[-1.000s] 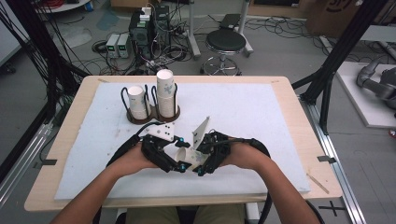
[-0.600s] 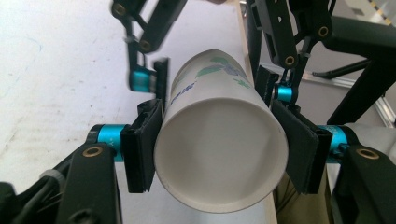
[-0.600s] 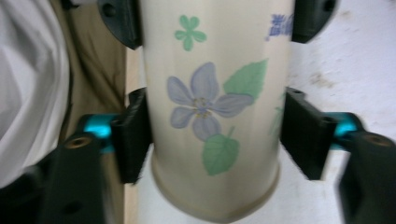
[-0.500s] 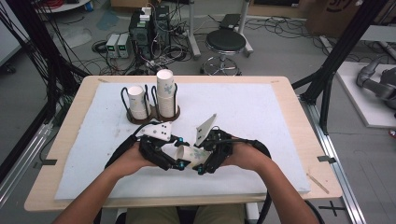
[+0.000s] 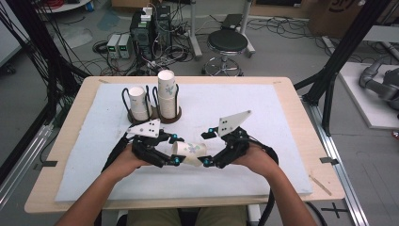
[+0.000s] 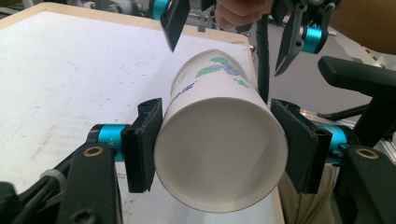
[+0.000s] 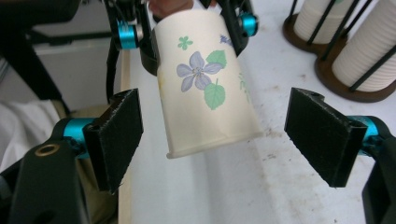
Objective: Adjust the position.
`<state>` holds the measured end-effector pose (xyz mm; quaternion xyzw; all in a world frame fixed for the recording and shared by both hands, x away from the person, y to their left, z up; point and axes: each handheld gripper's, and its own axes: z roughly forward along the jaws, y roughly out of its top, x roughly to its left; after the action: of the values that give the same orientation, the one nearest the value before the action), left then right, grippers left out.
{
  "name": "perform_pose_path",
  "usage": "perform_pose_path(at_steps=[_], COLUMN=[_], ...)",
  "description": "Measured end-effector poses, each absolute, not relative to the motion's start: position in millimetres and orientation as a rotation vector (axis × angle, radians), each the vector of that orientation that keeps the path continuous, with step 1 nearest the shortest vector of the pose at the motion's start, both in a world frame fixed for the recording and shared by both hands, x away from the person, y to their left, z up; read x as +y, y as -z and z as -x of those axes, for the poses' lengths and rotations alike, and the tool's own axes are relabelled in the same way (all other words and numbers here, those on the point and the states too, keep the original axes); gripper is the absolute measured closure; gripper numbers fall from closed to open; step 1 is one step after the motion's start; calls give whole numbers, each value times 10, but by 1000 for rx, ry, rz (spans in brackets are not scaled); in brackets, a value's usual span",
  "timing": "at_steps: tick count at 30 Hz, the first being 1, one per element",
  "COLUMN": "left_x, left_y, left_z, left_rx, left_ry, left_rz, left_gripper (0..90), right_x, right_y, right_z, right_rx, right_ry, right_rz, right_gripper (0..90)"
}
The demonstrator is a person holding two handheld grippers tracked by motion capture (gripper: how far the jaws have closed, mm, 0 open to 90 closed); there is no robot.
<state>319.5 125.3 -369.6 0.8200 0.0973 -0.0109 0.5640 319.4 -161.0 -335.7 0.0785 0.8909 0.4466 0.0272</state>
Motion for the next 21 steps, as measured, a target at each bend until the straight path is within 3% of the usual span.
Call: perform_pose_path(at_steps=[21], left_x=[1451], left_y=[3878], left_z=[-3088], left_rx=[252], left_ry=[-58], left_rz=[-1693], left_gripper=[371], right_x=[-1849], right_y=[3853], right_z=[-3054], right_rx=[2440], right_ry=[-1720], right_rz=[-478], right_gripper=[200])
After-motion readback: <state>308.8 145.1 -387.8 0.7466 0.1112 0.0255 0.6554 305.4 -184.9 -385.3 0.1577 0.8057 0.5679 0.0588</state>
